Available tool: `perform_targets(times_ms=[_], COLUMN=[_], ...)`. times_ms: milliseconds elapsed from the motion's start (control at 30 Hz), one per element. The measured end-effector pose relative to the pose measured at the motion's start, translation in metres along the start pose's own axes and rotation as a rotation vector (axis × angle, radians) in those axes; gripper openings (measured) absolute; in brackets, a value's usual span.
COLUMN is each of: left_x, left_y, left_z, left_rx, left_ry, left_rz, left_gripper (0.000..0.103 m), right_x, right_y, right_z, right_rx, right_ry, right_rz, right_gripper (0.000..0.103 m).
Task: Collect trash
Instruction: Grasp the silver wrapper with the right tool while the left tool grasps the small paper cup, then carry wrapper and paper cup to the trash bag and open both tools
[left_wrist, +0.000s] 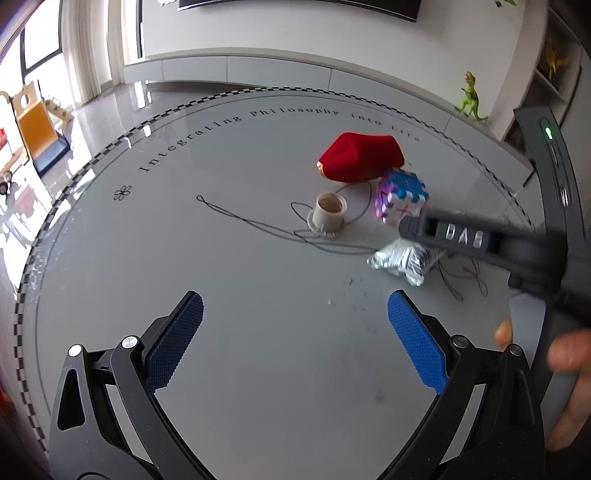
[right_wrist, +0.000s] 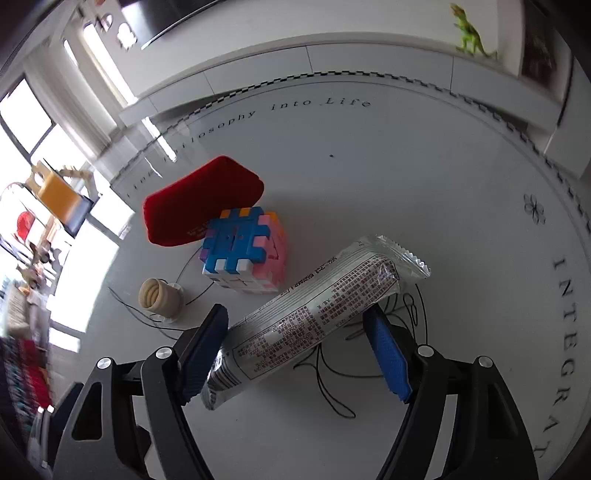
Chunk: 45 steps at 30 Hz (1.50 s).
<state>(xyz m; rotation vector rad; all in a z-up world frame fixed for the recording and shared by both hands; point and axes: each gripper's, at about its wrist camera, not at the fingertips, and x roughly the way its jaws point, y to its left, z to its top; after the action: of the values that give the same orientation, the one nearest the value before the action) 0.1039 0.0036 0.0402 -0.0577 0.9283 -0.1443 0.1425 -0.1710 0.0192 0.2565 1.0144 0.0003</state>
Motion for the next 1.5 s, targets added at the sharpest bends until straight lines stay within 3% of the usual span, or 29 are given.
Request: perform_targets(times_ms=[33,200,267,467,533,600,800,1100,1500], left_x=[0.001,0.004,0.009,0.033,0.041,0.049,0.061,0.049,-0.009], left_y=[0.001,-0.002,-0.007,-0.025,-0.03,-0.034,-0.036,-0.041,-0.055], left_z=[0.002,0.011,0.017,0.032,0.036,0.038,0.048,0.038,0.004], left_rx=[-0.006,-0.006,0.002,0.037,0.052,0.054,0.034,0.051,0.075], left_ry=[-0.004,-0.023,-0.036,-0.021,-0.015,0.001,0.023,0.034,-0.002], left_rz=[-0.003,-0.006,-0.01,-0.017,-0.008,0.0,-0.001,-0.018,-0.048], left_gripper=[0.097,0.097,0.096,0.08,0.073,0.05,0.028,0.024,0.024], right_x=[0.0,-0.006,-0.01,-0.019,-0.02,-0.02,-0.021,-0.028,-0.07], right_y=[0.0,-0.018,-0.028,-0.051,-0.056,-0.06,-0.059,-0.061,-0.048], right_z=[-0.001,0.0,0.0,0.002,0.003,0.004,0.003,0.001,-0.007], right_rx=[-0.001,0.043,0.061,0.089,0.091,0.091,0.076,0.063,0.039], right_ry=[-0.001,-0.003,-0.017,-0.044,-0.041,-0.033,-0.031,-0.024,-0.074], right_rz=[0.017,0.129,0.14,0.128,0.133,0.146,0.156,0.165,0.17], right_gripper=[0.056,0.033,0.031,0.031,0.031,0.031,0.031,0.031,0.031])
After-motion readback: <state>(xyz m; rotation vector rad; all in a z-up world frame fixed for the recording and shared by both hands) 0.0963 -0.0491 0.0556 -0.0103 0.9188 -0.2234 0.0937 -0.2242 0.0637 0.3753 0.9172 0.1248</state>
